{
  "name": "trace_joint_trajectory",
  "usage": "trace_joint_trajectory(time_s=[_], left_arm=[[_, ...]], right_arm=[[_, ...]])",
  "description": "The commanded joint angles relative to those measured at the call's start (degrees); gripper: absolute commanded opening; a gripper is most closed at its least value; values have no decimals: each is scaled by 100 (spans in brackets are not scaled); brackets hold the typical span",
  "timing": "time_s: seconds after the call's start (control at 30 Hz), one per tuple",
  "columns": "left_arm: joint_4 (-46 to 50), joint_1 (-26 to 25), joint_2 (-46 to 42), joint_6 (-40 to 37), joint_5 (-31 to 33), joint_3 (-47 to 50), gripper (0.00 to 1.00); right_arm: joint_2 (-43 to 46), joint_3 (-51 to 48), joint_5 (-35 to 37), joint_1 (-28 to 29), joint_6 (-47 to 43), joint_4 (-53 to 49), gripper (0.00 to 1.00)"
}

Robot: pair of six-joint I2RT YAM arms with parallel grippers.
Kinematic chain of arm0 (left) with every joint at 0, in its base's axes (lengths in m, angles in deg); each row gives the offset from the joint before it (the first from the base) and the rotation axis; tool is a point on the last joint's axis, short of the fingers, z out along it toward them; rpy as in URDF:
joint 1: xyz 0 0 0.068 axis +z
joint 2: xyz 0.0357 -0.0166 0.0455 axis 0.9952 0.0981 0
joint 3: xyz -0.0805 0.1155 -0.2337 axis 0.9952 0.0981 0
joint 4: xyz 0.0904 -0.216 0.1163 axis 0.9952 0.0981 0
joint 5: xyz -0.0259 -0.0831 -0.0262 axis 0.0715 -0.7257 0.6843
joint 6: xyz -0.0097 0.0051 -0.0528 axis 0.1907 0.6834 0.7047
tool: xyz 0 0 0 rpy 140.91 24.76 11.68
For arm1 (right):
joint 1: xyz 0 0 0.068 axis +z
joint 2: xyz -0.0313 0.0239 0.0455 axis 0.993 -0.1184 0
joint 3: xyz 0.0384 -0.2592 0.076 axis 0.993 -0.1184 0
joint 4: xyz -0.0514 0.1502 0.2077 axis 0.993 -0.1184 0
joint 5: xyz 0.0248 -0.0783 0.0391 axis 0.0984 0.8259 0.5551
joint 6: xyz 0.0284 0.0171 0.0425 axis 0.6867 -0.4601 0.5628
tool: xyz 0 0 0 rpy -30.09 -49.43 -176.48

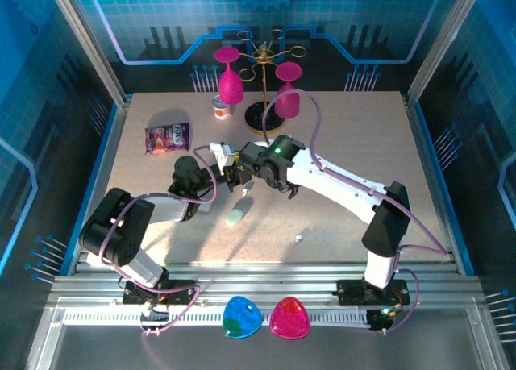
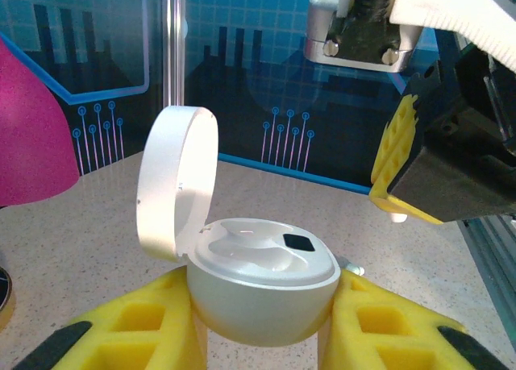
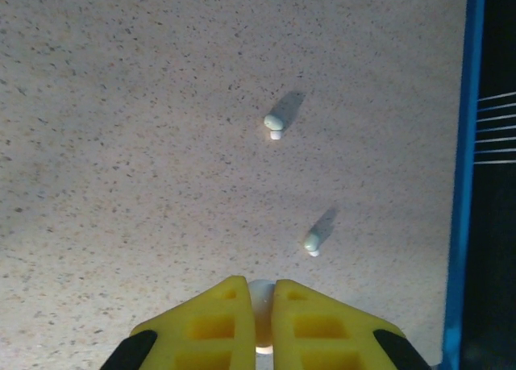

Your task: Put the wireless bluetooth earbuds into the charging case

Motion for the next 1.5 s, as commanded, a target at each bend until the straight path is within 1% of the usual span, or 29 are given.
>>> trace_joint_trajectory(time_s=[0.0, 0.23, 0.37, 0.57, 0.8, 0.87, 1.0, 1.27, 1.47], left_arm=[[84, -5, -33, -88, -29, -156, 22], [94, 1, -60, -80, -20, -135, 22], [93, 4, -60, -89, -11, -95, 22], [50, 10, -25, -60, -3, -104, 22], [38, 10, 25, -13, -37, -156, 23], [35, 14, 51, 20, -104, -173, 22], [80, 10, 81, 127, -342, -216, 22], [164, 10, 80, 615, -1140, -339, 23], [-7, 10, 112, 1031, -1612, -367, 22]], right_arm=[[-177, 298, 286, 87, -179, -673, 9], [-243, 494, 190, 97, -419, -737, 9], [-372, 692, 347, 141, -409, -1001, 9], [-666, 1065, 750, 231, -139, -1596, 9], [-772, 1250, 820, 385, -147, -1574, 10], [-689, 1221, 831, 447, -254, -1356, 10], [-340, 1020, 659, 572, -735, -515, 10], [462, 289, 33, 634, -1619, 1296, 9], [617, 157, -234, 594, -1839, 1721, 9]])
